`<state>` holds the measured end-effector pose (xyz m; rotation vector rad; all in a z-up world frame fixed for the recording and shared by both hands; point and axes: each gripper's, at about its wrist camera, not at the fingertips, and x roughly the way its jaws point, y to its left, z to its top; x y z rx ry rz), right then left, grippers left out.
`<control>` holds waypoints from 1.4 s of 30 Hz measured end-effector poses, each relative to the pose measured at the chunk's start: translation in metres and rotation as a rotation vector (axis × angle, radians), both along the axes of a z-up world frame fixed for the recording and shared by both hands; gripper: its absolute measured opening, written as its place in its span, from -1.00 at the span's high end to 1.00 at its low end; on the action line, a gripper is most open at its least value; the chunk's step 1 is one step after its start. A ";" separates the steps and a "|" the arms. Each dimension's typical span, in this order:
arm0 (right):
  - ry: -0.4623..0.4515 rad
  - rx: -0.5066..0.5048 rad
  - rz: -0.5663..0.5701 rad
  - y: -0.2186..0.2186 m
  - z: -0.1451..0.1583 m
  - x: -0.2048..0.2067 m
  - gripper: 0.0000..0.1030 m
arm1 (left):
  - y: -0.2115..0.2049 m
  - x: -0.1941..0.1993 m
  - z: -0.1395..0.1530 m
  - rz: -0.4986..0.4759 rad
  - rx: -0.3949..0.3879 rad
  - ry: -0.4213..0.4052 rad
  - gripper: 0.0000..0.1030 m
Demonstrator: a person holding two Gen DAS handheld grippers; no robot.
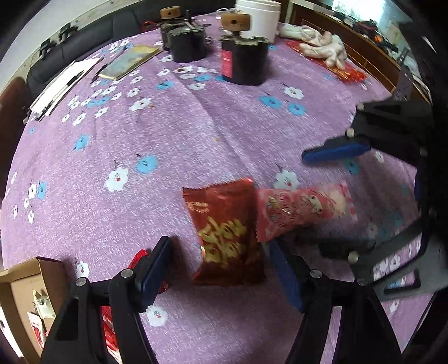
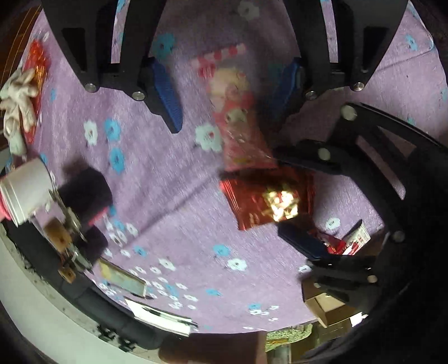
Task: Organize snacks
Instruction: 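Grasp the dark red foil packet with the left gripper while the right grasps the pink cartoon packet, then carry both packets over the cardboard tray and open both grippers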
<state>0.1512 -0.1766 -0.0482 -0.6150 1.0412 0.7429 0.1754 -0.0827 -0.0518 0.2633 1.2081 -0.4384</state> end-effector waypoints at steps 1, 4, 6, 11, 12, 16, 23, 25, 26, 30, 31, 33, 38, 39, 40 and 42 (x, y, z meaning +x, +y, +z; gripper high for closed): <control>0.013 0.013 -0.001 0.001 0.000 0.002 0.04 | 0.001 0.000 0.000 0.007 -0.002 -0.003 -0.46; 0.044 0.031 -0.017 0.001 0.000 0.000 0.20 | -0.003 -0.001 -0.001 0.007 0.035 -0.029 -0.32; 0.059 0.041 -0.052 -0.001 0.000 0.001 0.28 | -0.005 -0.002 0.001 -0.002 0.019 -0.035 0.25; 0.062 0.048 -0.178 -0.011 0.001 -0.008 0.45 | -0.010 -0.009 0.001 0.014 -0.002 -0.047 0.28; 0.068 0.056 -0.207 -0.014 0.002 -0.010 0.45 | -0.010 -0.013 0.001 0.015 -0.017 -0.045 0.28; 0.090 0.094 -0.303 -0.030 0.003 -0.017 0.46 | -0.013 -0.026 0.003 0.013 -0.046 -0.048 0.28; 0.099 0.166 -0.390 -0.053 0.010 -0.041 0.46 | -0.016 -0.062 0.005 0.022 -0.073 -0.077 0.28; 0.094 0.177 -0.400 -0.055 0.012 -0.043 0.46 | -0.016 -0.076 0.009 0.027 -0.076 -0.093 0.28; 0.093 0.186 -0.405 -0.056 0.014 -0.044 0.46 | -0.016 -0.081 0.010 0.029 -0.080 -0.102 0.28; 0.077 0.197 -0.410 -0.054 0.022 -0.058 0.46 | -0.009 -0.105 0.019 0.054 -0.103 -0.140 0.28; 0.074 0.196 -0.409 -0.053 0.023 -0.059 0.46 | -0.007 -0.110 0.021 0.059 -0.100 -0.150 0.28; 0.071 0.201 -0.408 -0.049 0.027 -0.065 0.46 | -0.002 -0.122 0.025 0.065 -0.101 -0.172 0.28; 0.050 0.195 -0.382 -0.029 0.040 -0.076 0.46 | 0.018 -0.142 0.038 0.098 -0.140 -0.191 0.28; 0.045 0.194 -0.373 -0.024 0.043 -0.077 0.46 | 0.024 -0.145 0.042 0.107 -0.151 -0.197 0.28; 0.042 0.196 -0.359 -0.016 0.047 -0.080 0.46 | 0.030 -0.148 0.045 0.118 -0.157 -0.204 0.28; 0.037 0.200 -0.331 0.000 0.054 -0.083 0.46 | 0.045 -0.154 0.051 0.141 -0.173 -0.213 0.28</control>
